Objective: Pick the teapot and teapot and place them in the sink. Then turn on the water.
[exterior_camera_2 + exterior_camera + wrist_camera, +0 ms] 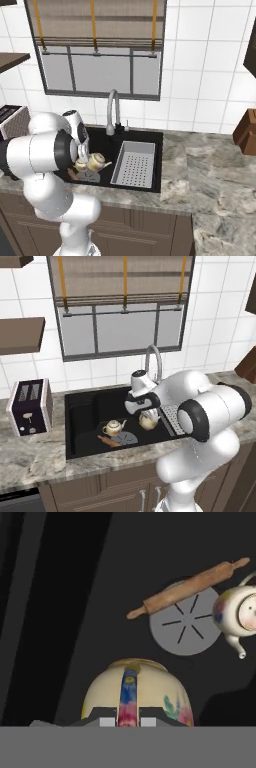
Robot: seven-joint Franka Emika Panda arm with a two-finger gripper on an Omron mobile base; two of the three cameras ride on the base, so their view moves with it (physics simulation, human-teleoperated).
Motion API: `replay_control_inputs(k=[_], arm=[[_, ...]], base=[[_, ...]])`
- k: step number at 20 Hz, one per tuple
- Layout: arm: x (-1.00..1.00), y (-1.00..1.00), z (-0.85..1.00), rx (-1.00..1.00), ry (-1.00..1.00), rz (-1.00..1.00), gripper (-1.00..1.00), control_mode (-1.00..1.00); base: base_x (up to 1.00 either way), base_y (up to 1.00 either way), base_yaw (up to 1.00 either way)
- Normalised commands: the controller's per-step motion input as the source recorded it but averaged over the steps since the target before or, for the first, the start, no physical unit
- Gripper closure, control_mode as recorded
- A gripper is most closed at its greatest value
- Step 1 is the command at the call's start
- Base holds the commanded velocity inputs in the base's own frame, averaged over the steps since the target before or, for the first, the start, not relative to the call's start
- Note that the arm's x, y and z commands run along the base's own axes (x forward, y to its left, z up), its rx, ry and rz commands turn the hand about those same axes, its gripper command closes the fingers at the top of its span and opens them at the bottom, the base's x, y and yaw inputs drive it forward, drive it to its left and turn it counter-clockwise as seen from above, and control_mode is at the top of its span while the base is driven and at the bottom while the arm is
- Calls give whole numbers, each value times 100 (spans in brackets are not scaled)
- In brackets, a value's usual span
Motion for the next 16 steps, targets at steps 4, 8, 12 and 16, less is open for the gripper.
replay_control_inputs(k=[4, 8, 12, 16], arm=[[45, 0, -55, 0, 11, -19, 100, -100], [26, 0, -45, 0, 7, -13, 100, -100], [10, 0, -51, 0, 0, -3, 100, -100], [6, -1, -56, -1, 0, 0, 100, -100]], base=[[0, 0, 0], [0, 0, 0], [0, 0, 0], [0, 0, 0]])
